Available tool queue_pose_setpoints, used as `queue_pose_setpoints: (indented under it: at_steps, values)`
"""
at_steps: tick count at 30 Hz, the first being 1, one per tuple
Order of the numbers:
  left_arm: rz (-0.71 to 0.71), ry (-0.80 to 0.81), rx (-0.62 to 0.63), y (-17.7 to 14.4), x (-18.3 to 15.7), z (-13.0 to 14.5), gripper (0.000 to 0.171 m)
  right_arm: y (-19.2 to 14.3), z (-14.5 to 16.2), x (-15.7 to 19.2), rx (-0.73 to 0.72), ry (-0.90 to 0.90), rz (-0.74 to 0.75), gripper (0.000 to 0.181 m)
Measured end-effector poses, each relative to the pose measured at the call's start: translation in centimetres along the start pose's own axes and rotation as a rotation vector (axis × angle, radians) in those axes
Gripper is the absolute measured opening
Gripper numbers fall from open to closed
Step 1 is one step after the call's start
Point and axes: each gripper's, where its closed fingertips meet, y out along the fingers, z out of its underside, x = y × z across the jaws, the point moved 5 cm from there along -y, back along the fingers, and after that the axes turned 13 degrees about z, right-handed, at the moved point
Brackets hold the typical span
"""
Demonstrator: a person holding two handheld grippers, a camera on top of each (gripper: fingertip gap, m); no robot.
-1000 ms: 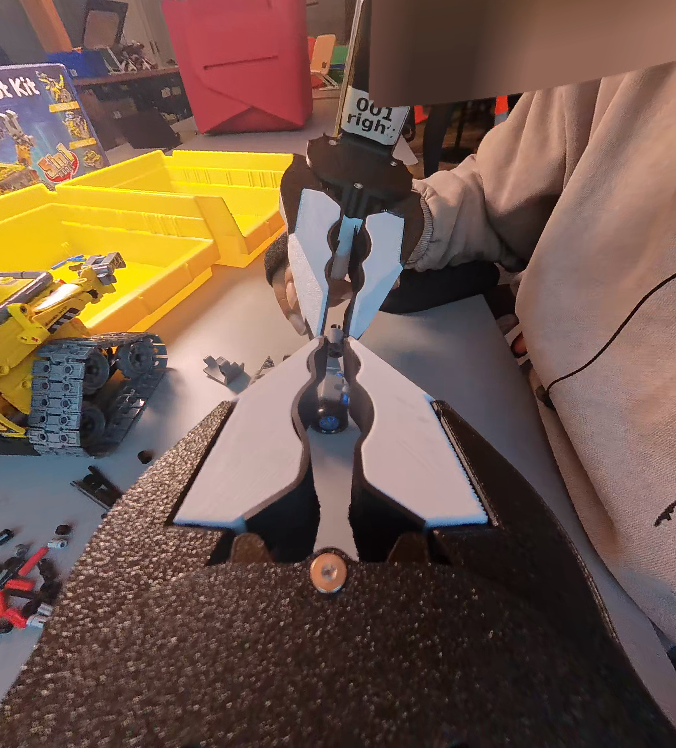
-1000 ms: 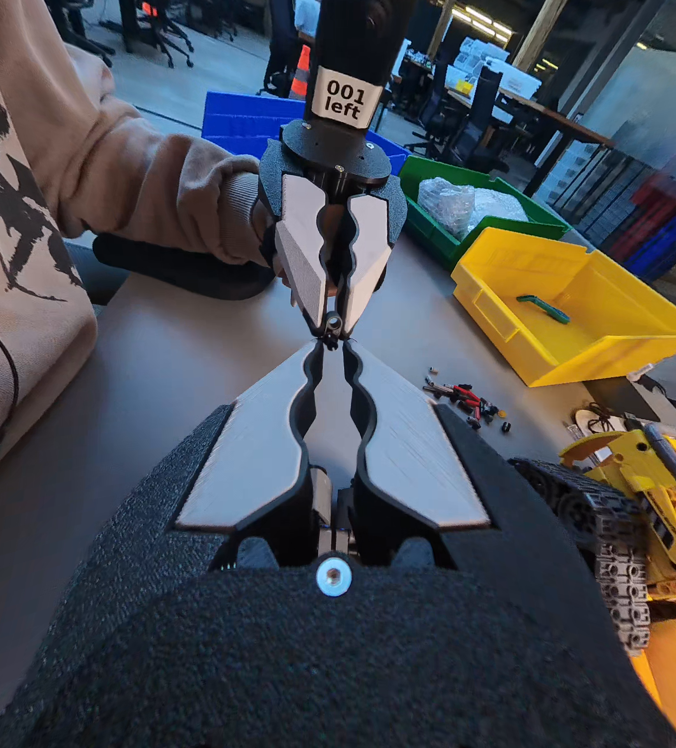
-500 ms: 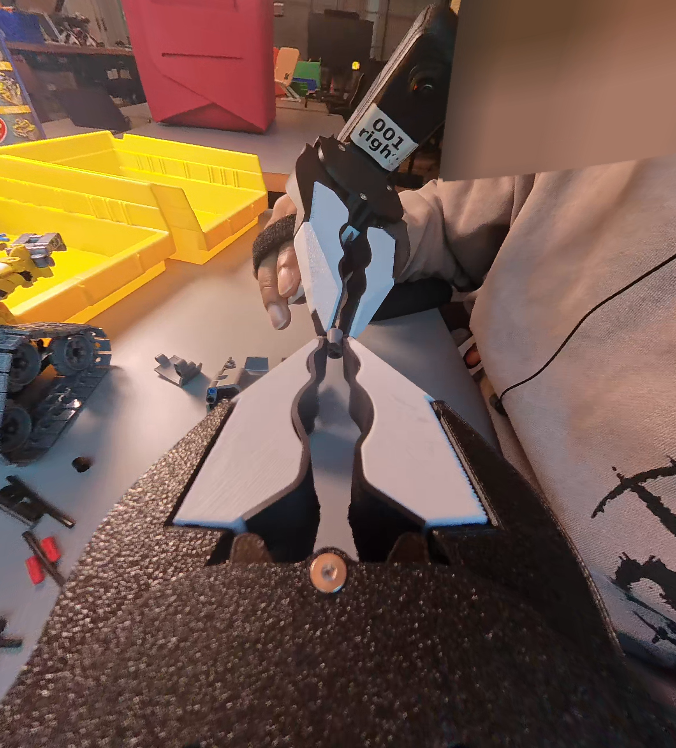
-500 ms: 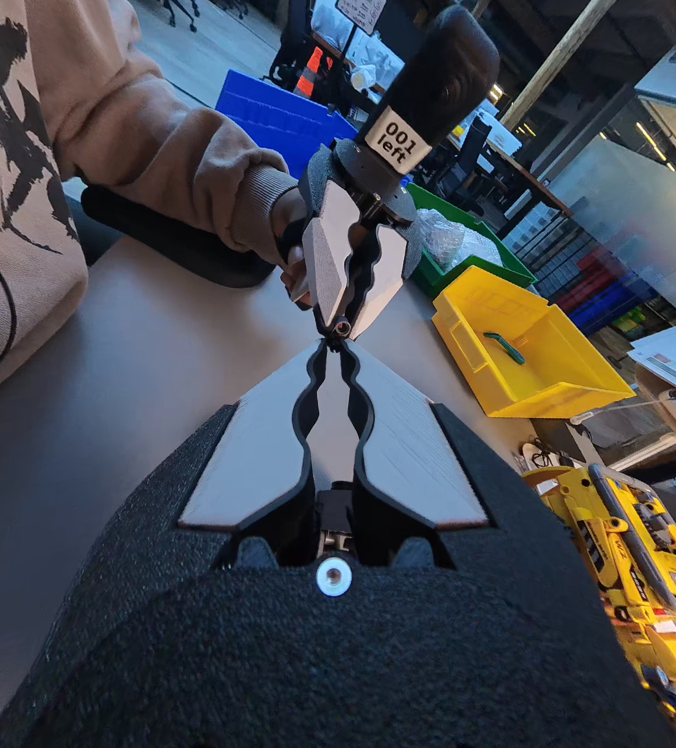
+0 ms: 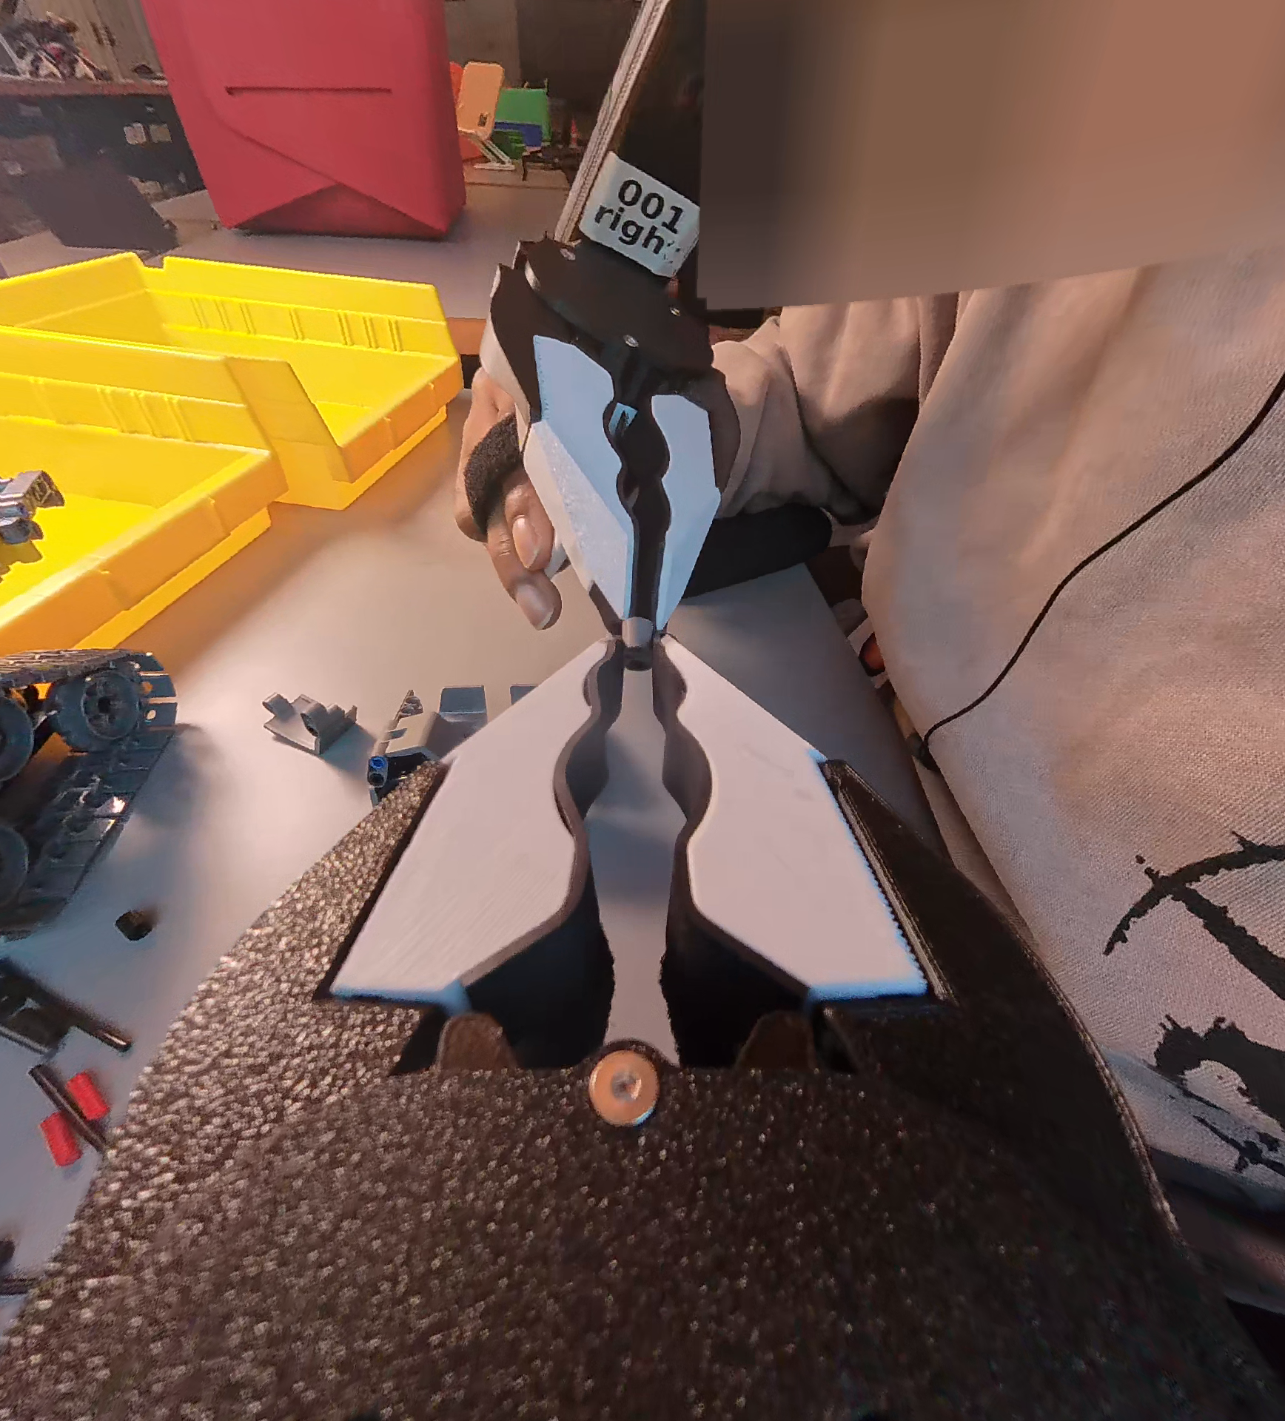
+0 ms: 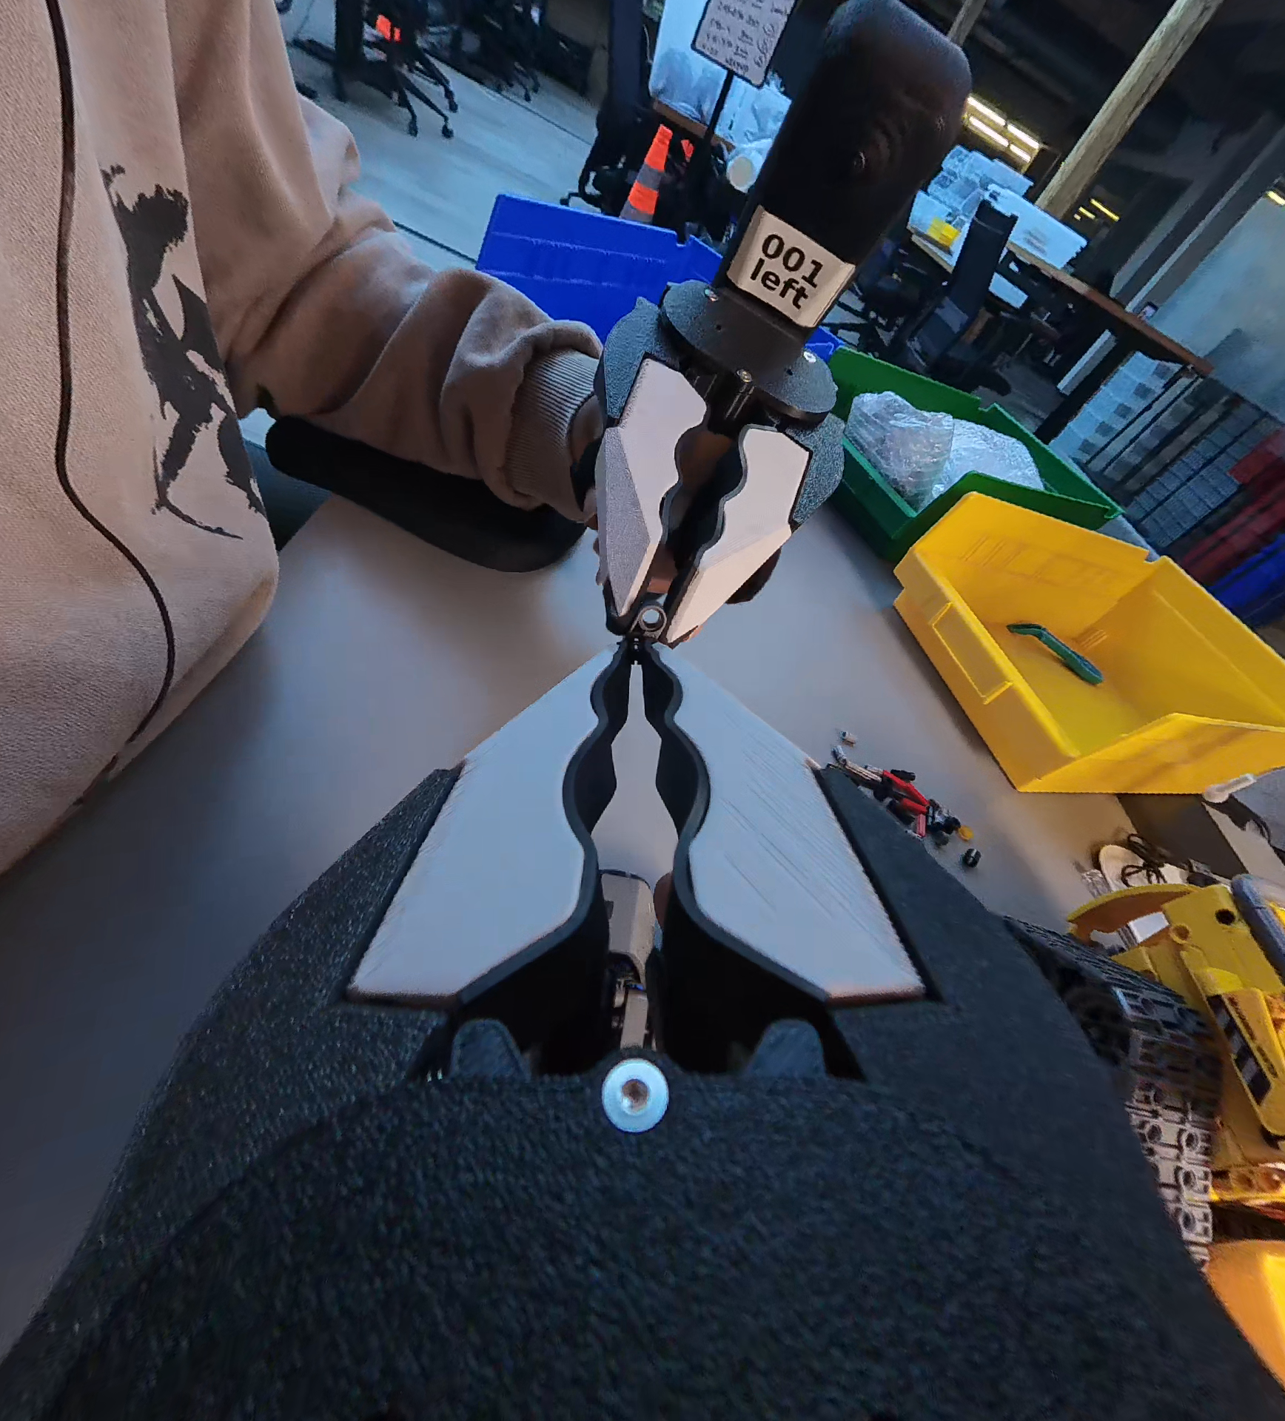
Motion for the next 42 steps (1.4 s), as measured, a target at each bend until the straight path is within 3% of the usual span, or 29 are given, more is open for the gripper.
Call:
queue_pose_setpoints:
  at_steps: [5,7,9,13,18,23,29,34,38,42]
  values:
    - [0.014,0.02,0.019,0.2,-0.3,-0.1,0.006,-0.4,-0.2,0.2,-0.007,0.027,-0.032,0.002]
    - [-0.114,-0.002,0.039,-2.7,0.8,0.8,0.006,-3.0,-1.6,-1.9,-0.108,0.133,0.011,0.001]
    - [-0.141,-0.01,-0.049,-5.7,0.1,0.2,0.006,-3.8,-0.6,-2.4,-0.04,0.035,0.097,0.002]
    - [-0.096,0.006,-0.016,-2.8,0.8,-0.4,0.006,-2.0,0.4,-1.4,-0.063,0.137,0.034,0.003]
    - [-0.162,-0.078,0.012,-3.0,1.9,1.9,0.006,-1.9,1.6,-3.3,-0.036,0.184,0.079,0.004]
    - [-0.282,-0.09,0.059,-3.6,3.2,2.8,0.007,0.9,4.2,-6.4,0.125,0.154,0.13,0.005]
    - [-0.499,-0.134,0.029,-5.8,5.3,3.9,0.007,8.3,9.3,-9.9,0.456,0.023,0.101,0.005]
    - [-0.557,-0.112,-0.004,-6.7,5.6,3.9,0.006,12.1,11.9,-11.1,0.642,0.015,0.158,0.012]
    - [-0.541,-0.071,-0.016,-6.3,5.2,3.4,0.007,12.1,11.3,-11.3,0.579,0.072,0.216,0.031]
    - [-0.454,-0.097,-0.135,-6.0,4.7,2.5,0.007,10.5,8.7,-11.4,0.415,0.045,0.239,0.038]
